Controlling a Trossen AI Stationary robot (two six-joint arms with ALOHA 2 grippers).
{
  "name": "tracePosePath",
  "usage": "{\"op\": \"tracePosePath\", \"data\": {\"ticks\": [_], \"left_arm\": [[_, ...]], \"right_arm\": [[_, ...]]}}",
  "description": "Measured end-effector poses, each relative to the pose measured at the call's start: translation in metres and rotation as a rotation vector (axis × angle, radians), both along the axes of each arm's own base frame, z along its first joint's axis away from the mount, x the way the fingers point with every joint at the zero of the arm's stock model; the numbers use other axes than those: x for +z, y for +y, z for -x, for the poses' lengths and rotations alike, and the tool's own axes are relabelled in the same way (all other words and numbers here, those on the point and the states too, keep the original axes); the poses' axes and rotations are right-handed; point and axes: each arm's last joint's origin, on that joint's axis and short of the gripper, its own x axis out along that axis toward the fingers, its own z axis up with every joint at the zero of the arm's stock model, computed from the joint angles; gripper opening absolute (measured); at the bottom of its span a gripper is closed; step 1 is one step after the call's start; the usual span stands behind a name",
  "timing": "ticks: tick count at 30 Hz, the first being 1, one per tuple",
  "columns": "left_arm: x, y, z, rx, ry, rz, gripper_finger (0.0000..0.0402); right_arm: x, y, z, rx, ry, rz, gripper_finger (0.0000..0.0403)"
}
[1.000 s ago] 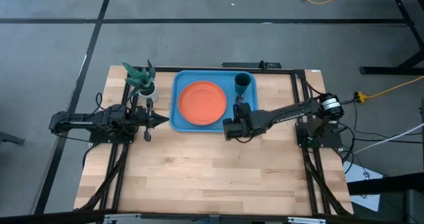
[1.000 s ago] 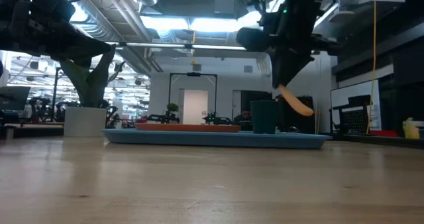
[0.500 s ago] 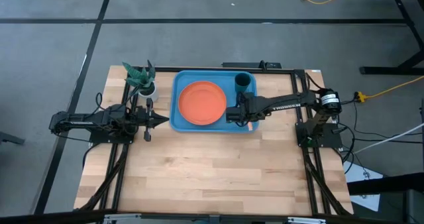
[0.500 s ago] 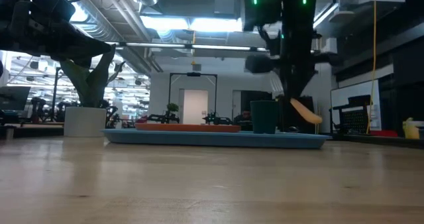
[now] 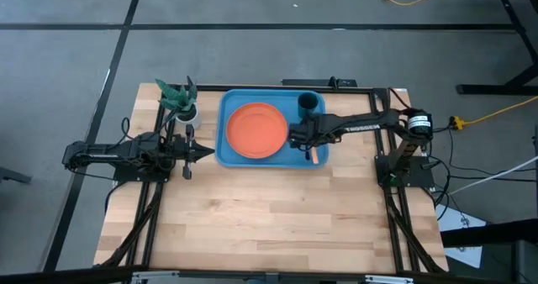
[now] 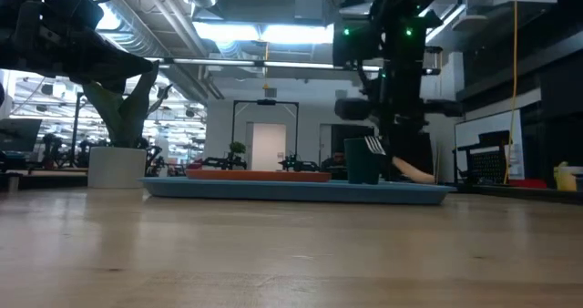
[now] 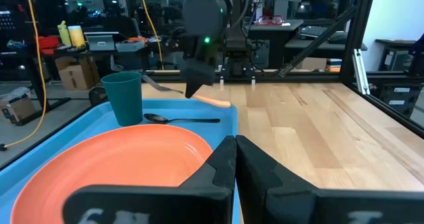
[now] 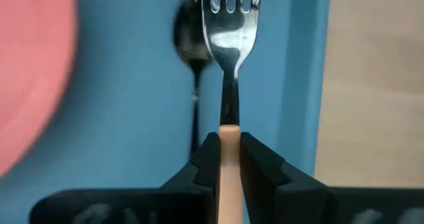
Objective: Pick and place plate/cup/fork/spoon on tray
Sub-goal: Put the light orange fork on the blue tray
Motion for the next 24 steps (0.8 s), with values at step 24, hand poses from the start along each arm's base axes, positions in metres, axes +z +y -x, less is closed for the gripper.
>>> {"op": "tracePosePath", "data": {"ticks": [24], "left_arm": [[0.0, 0.0, 0.0, 0.0, 0.0, 0.0, 0.0]], "right_arm": [[-0.017, -0.033, -0.034, 0.066, -0.212, -0.098, 0.0039]]}}
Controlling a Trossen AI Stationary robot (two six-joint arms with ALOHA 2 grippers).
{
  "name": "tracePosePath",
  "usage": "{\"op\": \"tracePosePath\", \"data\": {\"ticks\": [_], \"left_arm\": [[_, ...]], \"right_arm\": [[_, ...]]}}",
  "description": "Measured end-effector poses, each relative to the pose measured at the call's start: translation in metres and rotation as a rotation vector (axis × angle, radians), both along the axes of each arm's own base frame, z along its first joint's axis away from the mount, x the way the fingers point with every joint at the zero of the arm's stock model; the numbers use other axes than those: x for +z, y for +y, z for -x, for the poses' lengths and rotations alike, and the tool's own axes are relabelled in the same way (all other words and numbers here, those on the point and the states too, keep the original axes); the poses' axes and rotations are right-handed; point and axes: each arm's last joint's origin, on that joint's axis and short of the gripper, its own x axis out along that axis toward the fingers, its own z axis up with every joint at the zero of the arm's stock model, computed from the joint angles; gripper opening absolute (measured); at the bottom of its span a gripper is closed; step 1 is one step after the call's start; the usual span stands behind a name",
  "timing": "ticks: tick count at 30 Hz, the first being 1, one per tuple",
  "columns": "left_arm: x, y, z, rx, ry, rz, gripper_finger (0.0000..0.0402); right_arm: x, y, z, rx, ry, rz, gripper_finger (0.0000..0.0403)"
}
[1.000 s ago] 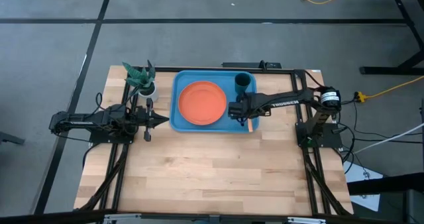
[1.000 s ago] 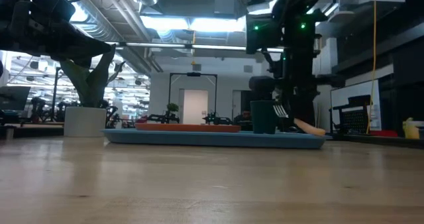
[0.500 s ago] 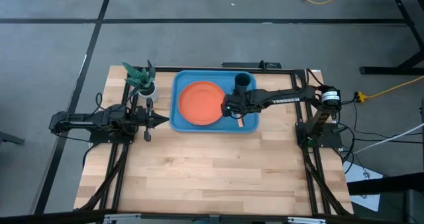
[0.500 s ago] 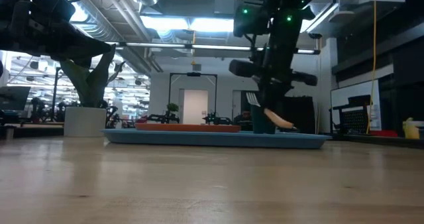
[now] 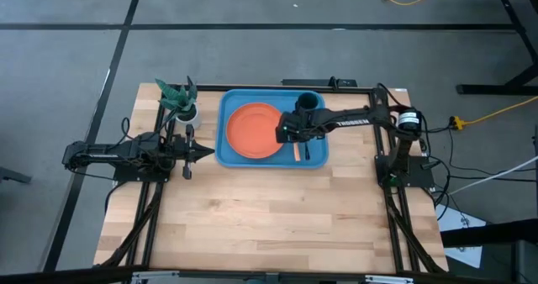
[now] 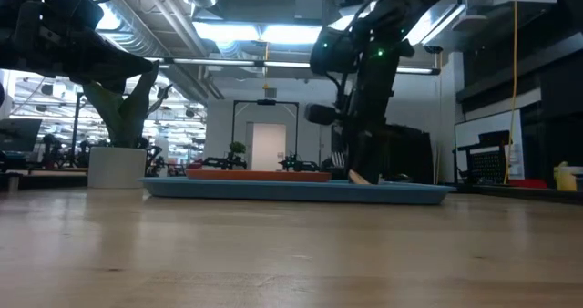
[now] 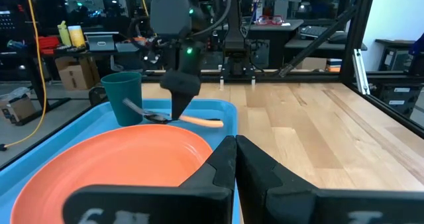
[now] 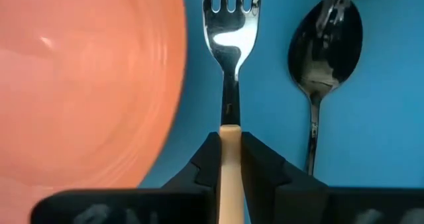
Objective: Pick and place plate/cup/fork/spoon on tray
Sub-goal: Put the light orange fork on the blue tray
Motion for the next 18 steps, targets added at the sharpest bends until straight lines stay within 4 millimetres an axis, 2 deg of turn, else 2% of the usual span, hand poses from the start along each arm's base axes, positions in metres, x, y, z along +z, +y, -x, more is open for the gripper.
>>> {"op": "tracePosePath", "data": {"ticks": [13, 18], "left_arm": [[0.0, 0.0, 0.0, -0.002, 0.0, 0.0, 0.0], [0.0, 0.0, 0.0, -0.002, 0.0, 0.0, 0.0]], "right_arm": [[-0.022, -0.013, -0.001, -0.015, 0.038, -0.085, 0.0044], [-0.023, -0.014, -0.003, -0.015, 0.016, -0.077, 0.0045]]}}
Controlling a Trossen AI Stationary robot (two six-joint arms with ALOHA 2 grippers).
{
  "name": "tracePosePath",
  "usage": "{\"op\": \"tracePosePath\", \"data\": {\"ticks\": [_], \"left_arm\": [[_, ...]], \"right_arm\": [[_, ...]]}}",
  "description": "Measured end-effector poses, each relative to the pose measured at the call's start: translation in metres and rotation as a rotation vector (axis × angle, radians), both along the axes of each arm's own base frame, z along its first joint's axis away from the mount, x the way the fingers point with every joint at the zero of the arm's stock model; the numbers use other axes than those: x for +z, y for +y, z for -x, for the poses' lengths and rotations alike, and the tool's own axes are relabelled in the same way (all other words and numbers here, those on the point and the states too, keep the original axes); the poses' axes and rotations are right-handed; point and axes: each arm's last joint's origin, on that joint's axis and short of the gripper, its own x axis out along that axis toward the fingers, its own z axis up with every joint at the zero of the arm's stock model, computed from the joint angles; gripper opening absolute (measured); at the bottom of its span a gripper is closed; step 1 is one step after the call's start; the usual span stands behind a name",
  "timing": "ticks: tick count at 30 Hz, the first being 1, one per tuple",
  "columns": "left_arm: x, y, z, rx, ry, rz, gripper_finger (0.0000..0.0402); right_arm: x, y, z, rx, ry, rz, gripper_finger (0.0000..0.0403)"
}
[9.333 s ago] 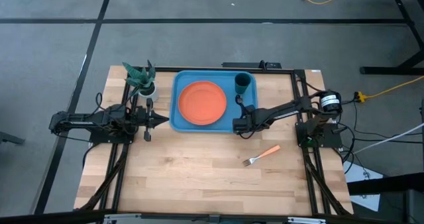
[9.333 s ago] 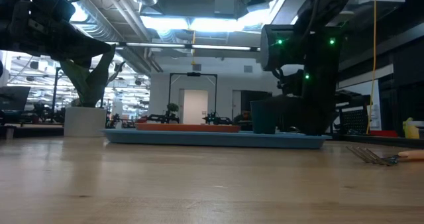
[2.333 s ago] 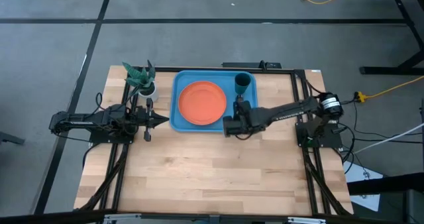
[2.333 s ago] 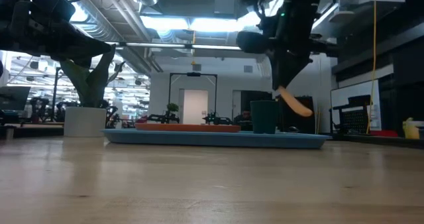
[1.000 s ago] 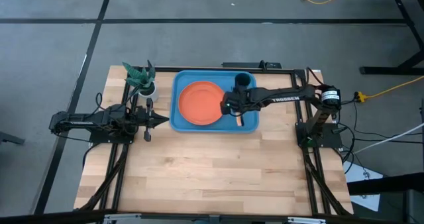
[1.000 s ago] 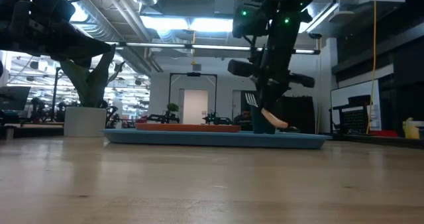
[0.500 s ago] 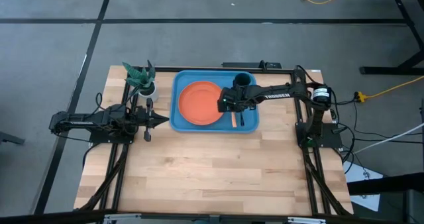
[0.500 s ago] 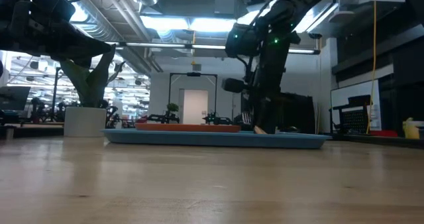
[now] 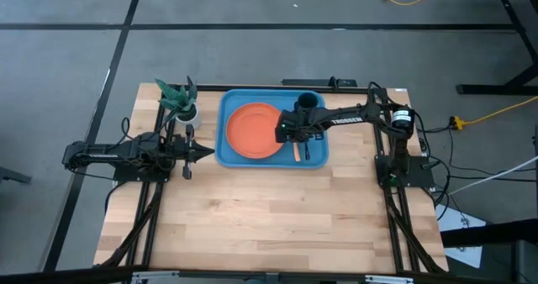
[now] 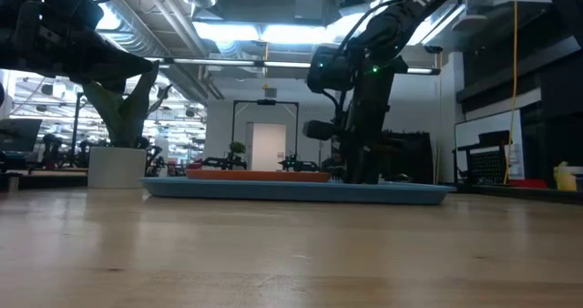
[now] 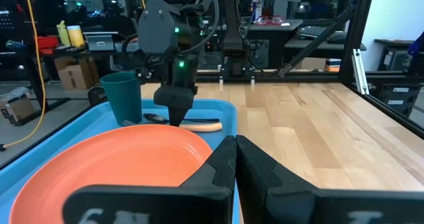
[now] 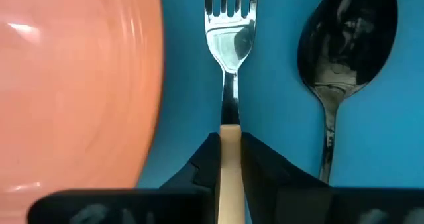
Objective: Pick and place plate/cup/fork/spoon on tray
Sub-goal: Put the light orange fork on the blue tray
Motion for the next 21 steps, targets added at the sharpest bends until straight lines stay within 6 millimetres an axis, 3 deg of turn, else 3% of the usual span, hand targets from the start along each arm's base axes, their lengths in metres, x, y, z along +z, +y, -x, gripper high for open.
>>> {"op": "tracePosePath", "data": {"ticks": [13, 21], "left_arm": [[-0.0001, 0.0, 0.0, -0.001, 0.0, 0.0, 0.0], [0.0, 0.0, 0.0, -0.001, 0.0, 0.0, 0.0]], "right_arm": [[-0.0004, 0.0, 0.0019, -0.008, 0.024, 0.015, 0.0049], [-0.0005, 0.0001, 0.0025, -0.011, 0.032, 0.023, 0.011]]}}
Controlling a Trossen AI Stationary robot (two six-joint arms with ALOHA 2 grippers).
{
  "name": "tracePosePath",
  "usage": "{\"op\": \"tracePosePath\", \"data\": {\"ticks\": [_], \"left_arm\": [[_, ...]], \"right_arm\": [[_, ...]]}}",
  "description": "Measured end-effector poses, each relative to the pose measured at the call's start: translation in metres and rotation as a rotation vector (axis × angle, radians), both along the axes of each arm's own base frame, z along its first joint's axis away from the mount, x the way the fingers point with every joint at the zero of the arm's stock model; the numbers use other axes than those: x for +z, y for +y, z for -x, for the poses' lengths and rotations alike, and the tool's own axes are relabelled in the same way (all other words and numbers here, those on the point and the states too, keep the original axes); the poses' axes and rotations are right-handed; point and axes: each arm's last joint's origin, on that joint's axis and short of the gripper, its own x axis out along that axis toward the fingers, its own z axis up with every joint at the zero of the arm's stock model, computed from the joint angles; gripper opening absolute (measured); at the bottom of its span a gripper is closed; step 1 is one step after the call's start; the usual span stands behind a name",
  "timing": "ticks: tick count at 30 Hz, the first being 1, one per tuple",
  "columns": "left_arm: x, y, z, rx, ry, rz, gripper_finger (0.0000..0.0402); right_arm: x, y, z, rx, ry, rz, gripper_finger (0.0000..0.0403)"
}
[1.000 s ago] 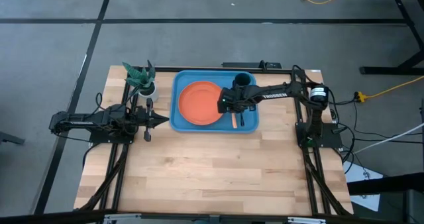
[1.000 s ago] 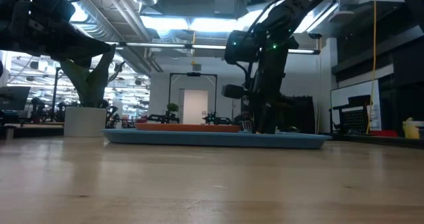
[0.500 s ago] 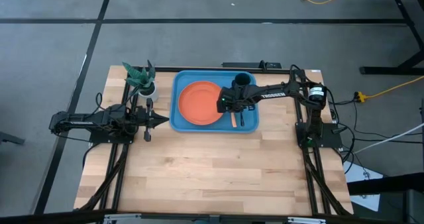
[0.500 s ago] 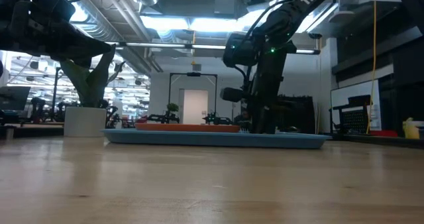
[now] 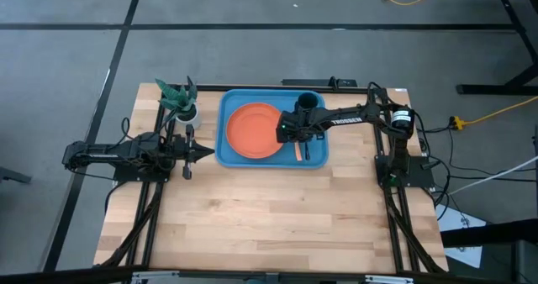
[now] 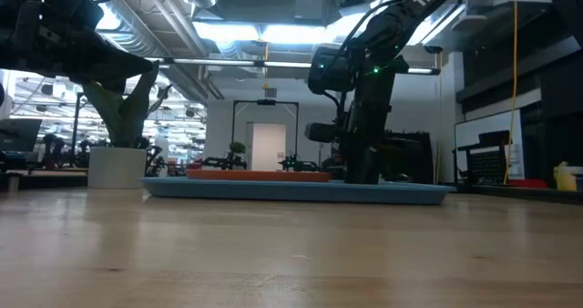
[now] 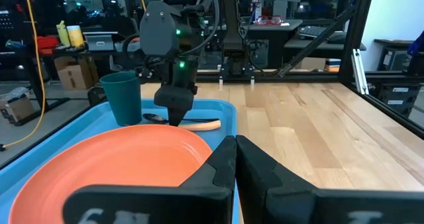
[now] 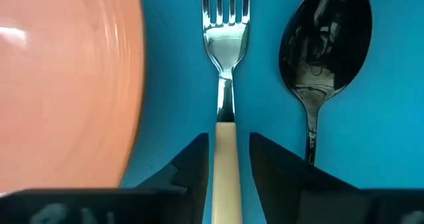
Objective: Pick and place plate/cup/fork/spoon on tray
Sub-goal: Put the light orange fork on the blue tray, then return to Home Position
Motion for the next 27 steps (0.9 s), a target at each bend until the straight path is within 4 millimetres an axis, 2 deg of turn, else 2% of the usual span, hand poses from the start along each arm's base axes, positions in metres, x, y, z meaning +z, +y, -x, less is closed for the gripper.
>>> {"op": "tracePosePath", "data": {"ticks": [4, 12, 17, 23, 27], "left_arm": [[0.0, 0.0, 0.0, 0.0, -0.001, 0.0, 0.0], [0.0, 0.0, 0.0, 0.0, 0.0, 0.0, 0.0], [0.0, 0.0, 0.0, 0.0, 0.0, 0.0, 0.0], [0.0, 0.0, 0.0, 0.0, 0.0, 0.0, 0.0], [0.0, 0.0, 0.0, 0.0, -0.001, 0.0, 0.0]], "right_arm": [[0.0, 0.0, 0.0, 0.0, 0.001, 0.0, 0.0116], [0.006, 0.003, -0.003, 0.009, 0.006, 0.0, 0.0102], [0.033, 0.014, -0.007, 0.034, 0.01, 0.082, 0.01], [0.072, 0.045, -0.008, 0.107, -0.032, 0.229, 0.01], [0.091, 0.073, 0.0, 0.197, -0.042, 0.226, 0.01]]}}
